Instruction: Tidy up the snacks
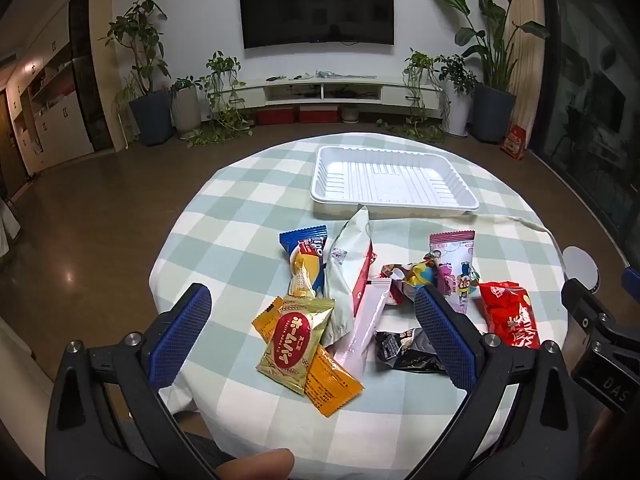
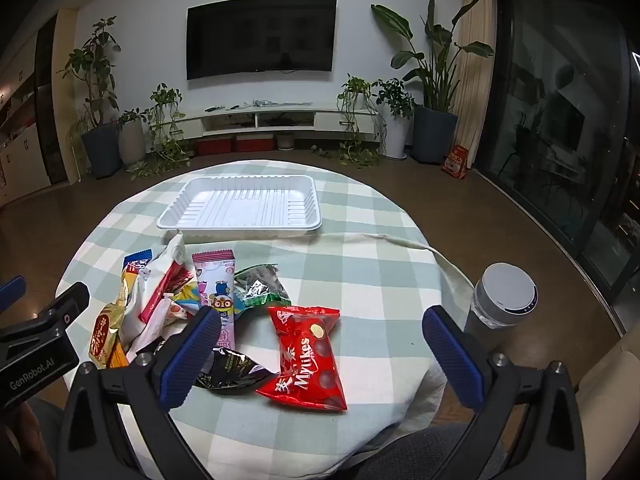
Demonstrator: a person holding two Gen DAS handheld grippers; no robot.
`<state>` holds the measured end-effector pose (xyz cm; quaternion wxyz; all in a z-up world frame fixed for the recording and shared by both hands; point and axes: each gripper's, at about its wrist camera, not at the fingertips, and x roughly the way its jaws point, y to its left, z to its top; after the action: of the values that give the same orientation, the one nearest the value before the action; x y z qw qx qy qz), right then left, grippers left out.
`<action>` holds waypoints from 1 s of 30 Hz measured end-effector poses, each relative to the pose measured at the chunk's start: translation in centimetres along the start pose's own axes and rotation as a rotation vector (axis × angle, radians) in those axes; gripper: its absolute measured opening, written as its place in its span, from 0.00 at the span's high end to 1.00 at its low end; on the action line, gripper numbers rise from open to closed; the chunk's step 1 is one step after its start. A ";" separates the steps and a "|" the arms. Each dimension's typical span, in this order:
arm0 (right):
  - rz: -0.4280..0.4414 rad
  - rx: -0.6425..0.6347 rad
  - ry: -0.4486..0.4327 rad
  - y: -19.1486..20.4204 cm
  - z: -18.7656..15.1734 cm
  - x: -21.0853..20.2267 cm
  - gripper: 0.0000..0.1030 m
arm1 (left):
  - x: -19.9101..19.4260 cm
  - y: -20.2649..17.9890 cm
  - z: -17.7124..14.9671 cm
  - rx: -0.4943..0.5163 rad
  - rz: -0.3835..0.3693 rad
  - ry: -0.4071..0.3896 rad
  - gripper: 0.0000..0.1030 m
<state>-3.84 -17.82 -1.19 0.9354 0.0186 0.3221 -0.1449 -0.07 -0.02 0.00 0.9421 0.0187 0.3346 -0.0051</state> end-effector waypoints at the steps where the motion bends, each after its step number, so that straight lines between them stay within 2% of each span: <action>1: -0.002 -0.001 0.001 0.0 0.0 0.0 0.00 | 0.0 0.0 0.0 0.001 0.000 0.007 0.00; 30: -0.010 -0.011 0.006 0.1 -0.4 0.2 0.00 | 0.1 0.2 -0.5 0.004 0.001 0.013 0.00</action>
<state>-3.83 -17.72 -1.63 0.9338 0.0125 0.3258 -0.1476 -0.31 0.16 -0.49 0.9399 0.0205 0.3407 -0.0052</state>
